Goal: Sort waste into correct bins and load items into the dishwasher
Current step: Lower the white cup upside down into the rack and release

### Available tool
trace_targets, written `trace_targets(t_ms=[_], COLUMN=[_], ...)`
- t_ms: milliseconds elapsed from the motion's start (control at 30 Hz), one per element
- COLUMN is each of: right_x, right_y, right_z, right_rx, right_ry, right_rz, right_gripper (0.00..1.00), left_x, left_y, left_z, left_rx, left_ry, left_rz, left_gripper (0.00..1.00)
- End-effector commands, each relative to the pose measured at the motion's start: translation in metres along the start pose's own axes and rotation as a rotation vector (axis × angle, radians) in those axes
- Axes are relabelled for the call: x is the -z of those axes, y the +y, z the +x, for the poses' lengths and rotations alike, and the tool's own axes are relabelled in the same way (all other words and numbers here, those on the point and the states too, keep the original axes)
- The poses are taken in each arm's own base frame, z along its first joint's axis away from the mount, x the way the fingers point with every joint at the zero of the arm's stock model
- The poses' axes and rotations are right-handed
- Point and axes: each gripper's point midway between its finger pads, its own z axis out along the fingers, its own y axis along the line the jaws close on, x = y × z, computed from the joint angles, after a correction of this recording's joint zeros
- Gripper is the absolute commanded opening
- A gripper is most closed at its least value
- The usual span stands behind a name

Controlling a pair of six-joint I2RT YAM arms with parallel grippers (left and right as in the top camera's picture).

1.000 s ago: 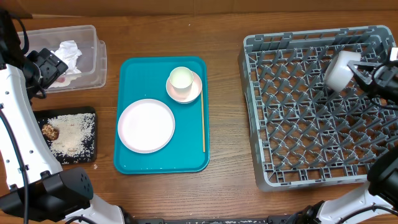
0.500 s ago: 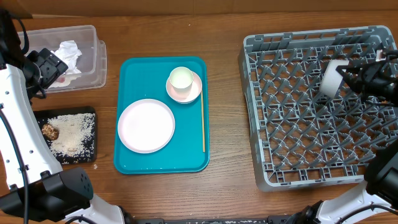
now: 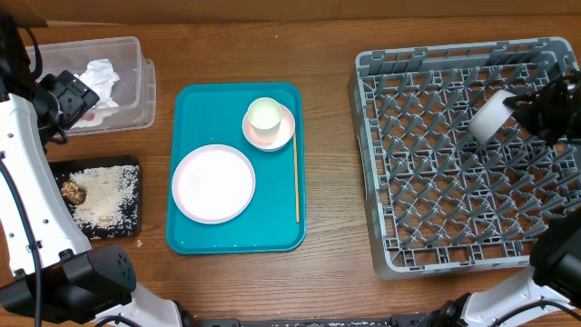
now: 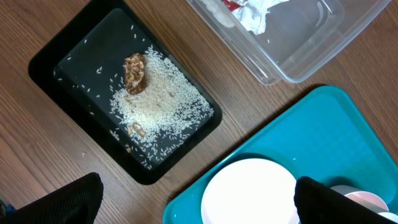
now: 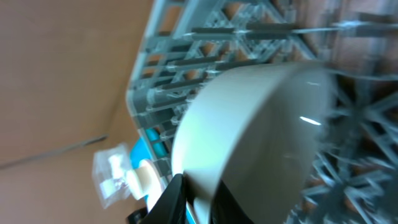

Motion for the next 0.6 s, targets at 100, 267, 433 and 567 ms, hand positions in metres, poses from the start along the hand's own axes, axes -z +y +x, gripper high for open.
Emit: trace_targets(t_ms=[100, 267, 433, 567], right_x=[0.06, 0.078, 0.076, 0.056], right_y=[-0.08, -0.088, -0.059, -0.025], right_z=[-0.027, -0.019, -0.013, -0.001], right_rx=[-0.169, -0.251, -0.189, -0.019], right_ry=[-0.218, -0.237, -0.232, -0.163], right_rz=[0.564, 0.662, 0.6, 0.531], right_gripper=[0.13, 0.13, 0.12, 0.13], left_x=[-0.004, -0.004, -0.004, -0.004], left_y=[-0.001, -0.001, -0.001, -0.001], left_z=[0.001, 0.001, 0.001, 0.001], left_rx=[0.017, 0.017, 0.017, 0.017], left_ry=[0.013, 0.013, 0.013, 0.013], left_rz=[-0.006, -0.005, -0.006, -0.006], left_gripper=[1.0, 1.0, 1.0, 1.0])
